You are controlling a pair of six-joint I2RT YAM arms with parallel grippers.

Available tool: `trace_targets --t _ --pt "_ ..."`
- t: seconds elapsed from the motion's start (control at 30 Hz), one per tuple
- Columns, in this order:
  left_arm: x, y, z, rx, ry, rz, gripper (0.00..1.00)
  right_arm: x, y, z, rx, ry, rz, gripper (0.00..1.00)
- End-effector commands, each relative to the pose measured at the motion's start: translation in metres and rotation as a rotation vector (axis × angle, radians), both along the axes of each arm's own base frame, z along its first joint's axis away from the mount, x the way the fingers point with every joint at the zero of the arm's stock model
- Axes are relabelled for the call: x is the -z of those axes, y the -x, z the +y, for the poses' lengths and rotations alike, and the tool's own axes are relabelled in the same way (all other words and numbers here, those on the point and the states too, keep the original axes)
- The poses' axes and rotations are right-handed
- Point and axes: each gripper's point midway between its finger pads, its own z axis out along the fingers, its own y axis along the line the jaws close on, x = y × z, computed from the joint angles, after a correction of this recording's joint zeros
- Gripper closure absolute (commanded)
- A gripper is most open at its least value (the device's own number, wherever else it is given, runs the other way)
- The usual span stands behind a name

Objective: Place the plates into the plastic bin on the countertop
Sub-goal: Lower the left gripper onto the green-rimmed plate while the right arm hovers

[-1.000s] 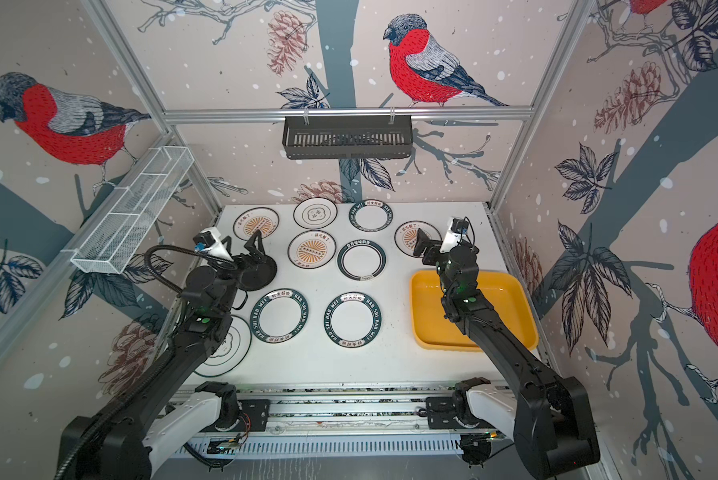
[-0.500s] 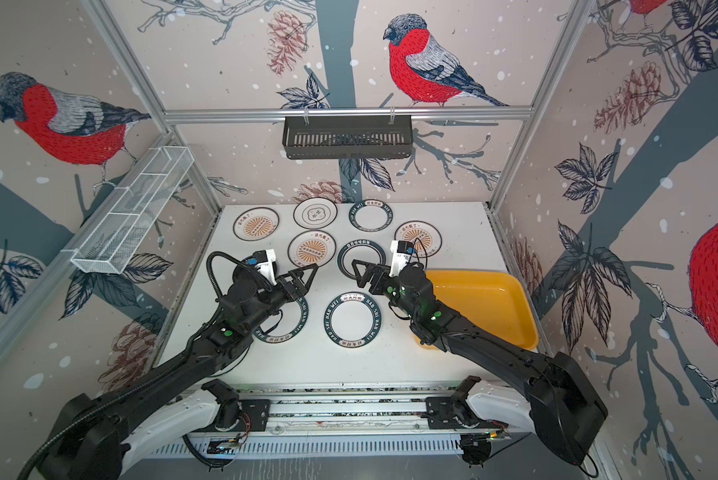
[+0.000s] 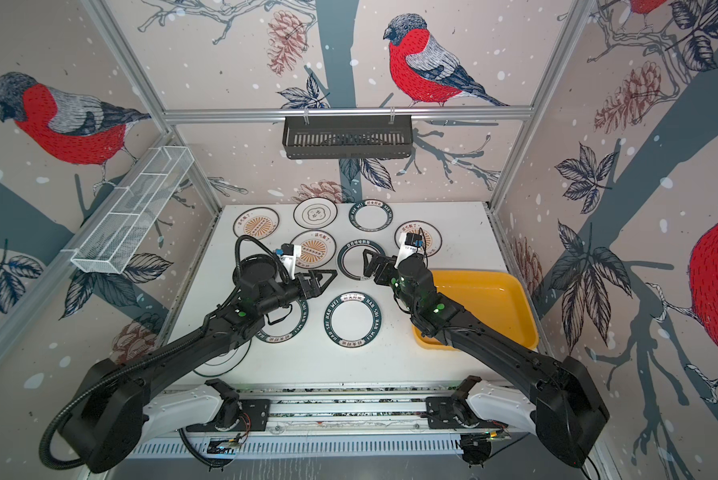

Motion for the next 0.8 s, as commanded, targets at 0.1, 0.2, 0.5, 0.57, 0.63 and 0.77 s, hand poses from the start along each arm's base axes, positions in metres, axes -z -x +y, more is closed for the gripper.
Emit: trace_targets --t 0.1,0.2,0.5,0.57,0.63,0.77 --pt "0.053 0.02 0.01 0.086 -0.246 0.129 0.04 0.005 -0.009 -0.025 0.088 0.12 -0.002 0.0" --pt "0.064 0.032 0.008 0.139 -0.247 0.152 0.04 -0.002 -0.018 -0.031 0.121 0.129 -0.016 0.0" --pt "0.098 0.042 0.001 0.202 -0.242 0.26 0.11 -0.028 -0.049 -0.038 0.206 0.158 -0.06 0.0" --pt "0.106 0.042 0.003 0.208 -0.263 0.287 0.13 -0.034 -0.054 -0.041 0.225 0.176 -0.071 0.0" --pt "0.113 0.041 0.007 0.213 -0.294 0.33 0.14 -0.036 -0.056 -0.044 0.241 0.183 -0.079 0.0" --pt "0.124 0.044 0.008 0.239 -0.285 0.369 0.19 -0.031 -0.057 -0.047 0.246 0.163 -0.061 0.0"
